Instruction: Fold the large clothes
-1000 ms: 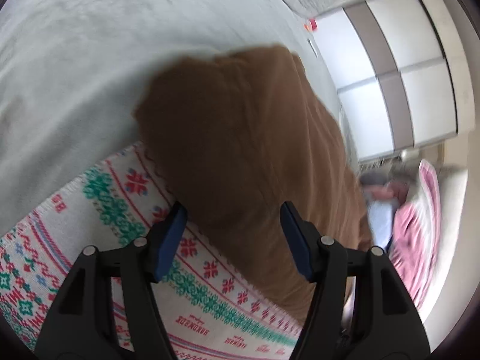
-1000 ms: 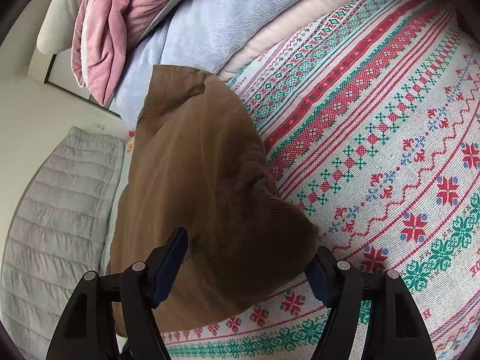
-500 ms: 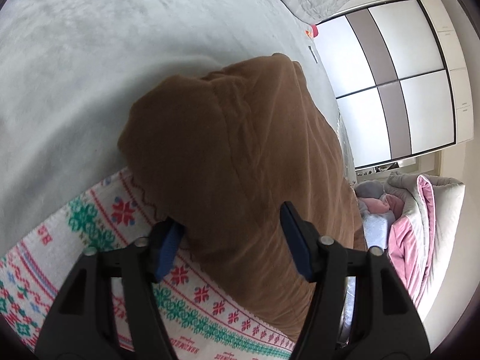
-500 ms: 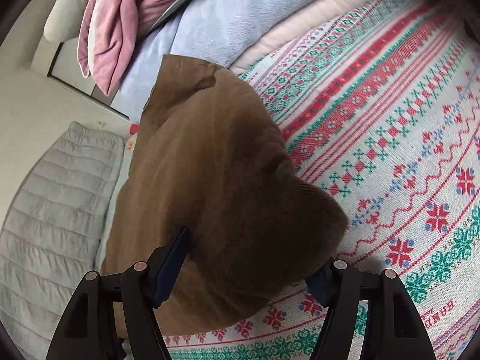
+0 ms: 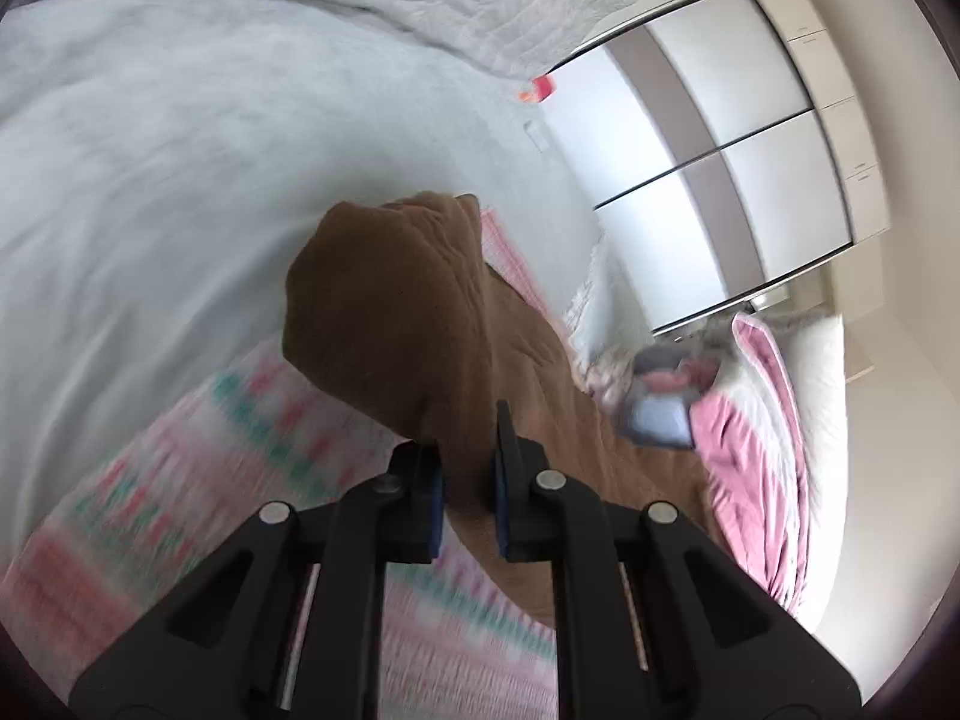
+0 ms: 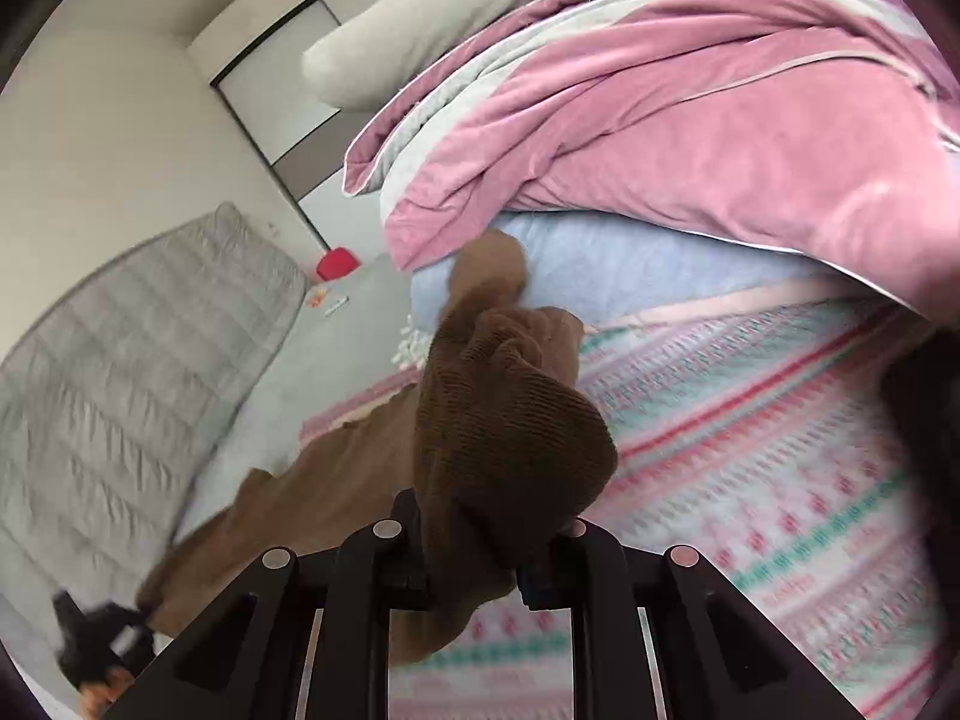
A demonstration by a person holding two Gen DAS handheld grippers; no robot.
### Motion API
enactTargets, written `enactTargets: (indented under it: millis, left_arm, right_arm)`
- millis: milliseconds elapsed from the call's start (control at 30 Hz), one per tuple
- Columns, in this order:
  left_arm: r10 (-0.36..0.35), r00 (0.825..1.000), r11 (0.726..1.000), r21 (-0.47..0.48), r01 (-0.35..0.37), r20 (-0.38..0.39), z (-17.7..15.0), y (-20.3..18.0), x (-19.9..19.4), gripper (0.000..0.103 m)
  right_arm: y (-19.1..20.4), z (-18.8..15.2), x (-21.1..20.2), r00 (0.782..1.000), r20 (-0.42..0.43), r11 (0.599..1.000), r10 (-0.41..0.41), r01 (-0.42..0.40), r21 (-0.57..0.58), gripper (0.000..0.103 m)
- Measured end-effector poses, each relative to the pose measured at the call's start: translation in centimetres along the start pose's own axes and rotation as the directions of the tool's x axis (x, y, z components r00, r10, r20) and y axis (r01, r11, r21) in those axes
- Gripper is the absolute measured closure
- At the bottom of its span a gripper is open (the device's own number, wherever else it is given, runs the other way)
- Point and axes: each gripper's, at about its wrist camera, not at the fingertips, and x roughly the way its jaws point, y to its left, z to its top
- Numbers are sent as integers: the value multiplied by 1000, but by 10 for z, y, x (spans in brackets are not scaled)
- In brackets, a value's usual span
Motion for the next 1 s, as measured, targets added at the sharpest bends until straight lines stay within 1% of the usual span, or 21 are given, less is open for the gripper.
enactTargets:
  millis: [67,100,133,167,233,267,300,333,400,433,467,533,600,633,667,700,767,833,867,933,1000]
  left_arm:
    - [68,996,998,18,-67,-62,-31,21,-19,88]
    - [98,992,995,21,-96,-86,-43,32,-20,87]
    - [145,980,989,7,-146,-138,-54,52,-13,86]
    - [178,964,982,-25,-186,-198,-60,71,-1,82]
    - [164,952,971,-129,-202,-259,-62,106,13,72]
    - [121,950,961,-207,-185,-287,-60,122,13,69]
    - [113,953,962,-209,-176,-282,-57,123,9,69]
    - [134,956,969,-168,-182,-261,-52,117,2,68]
    - [202,953,969,-93,-227,-225,-46,102,-10,68]
    - [228,951,967,-69,-247,-208,-44,96,-16,68]
    - [265,949,960,-43,-276,-171,-40,90,-24,68]
    - [319,945,948,4,-320,-64,-27,75,-41,68]
    - [330,944,944,4,-330,19,-5,65,-48,63]
    - [321,947,947,5,-322,28,3,62,-44,52]
    - [298,955,954,32,-298,13,17,55,-32,43]
    - [276,961,958,83,-274,-11,28,45,-13,41]
    - [270,960,952,165,-256,-69,45,30,22,41]
    - [251,963,949,222,-225,-98,59,20,57,40]
    - [262,960,942,241,-233,-98,65,19,73,40]
    - [284,954,938,233,-256,-95,73,23,96,40]
    - [277,955,947,200,-253,-107,79,36,122,40]
  right_arm:
    - [-23,-36,-19,998,-63,999,-26,27,25,86]
    - [-42,-56,-19,992,-122,996,-37,46,77,85]
    - [-59,-75,-9,979,-195,989,-64,88,116,84]
    - [-76,-94,9,951,-293,981,-98,141,130,82]
    - [-104,-123,44,881,-456,964,-127,218,153,64]
    - [-116,-126,48,873,-482,957,-80,202,207,64]
    - [-121,-119,45,875,-483,954,-35,173,245,57]
    - [-121,-109,40,877,-479,959,-31,162,234,52]
    - [-118,-93,30,897,-430,979,-98,165,122,45]
    - [-117,-87,27,904,-397,979,-159,197,57,42]
    - [-115,-79,27,907,-365,974,-210,227,3,41]
    - [-110,-68,32,917,-342,978,-204,204,-38,40]
    - [-99,-56,41,928,-314,980,-199,179,-89,40]
    - [-93,-50,46,933,-305,980,-191,164,-114,40]
    - [-85,-41,56,938,-297,979,-181,144,-143,40]
    - [-81,-36,66,940,-292,979,-175,133,-157,40]
    - [-77,-23,89,946,-295,982,-138,93,-162,40]
    - [-82,-11,116,946,-306,991,-105,75,-108,40]
    - [-90,-7,129,947,-306,995,-95,82,-55,40]
    - [-106,-2,150,951,-305,997,-59,74,37,40]
    - [-117,1,170,947,-322,995,-14,44,87,40]
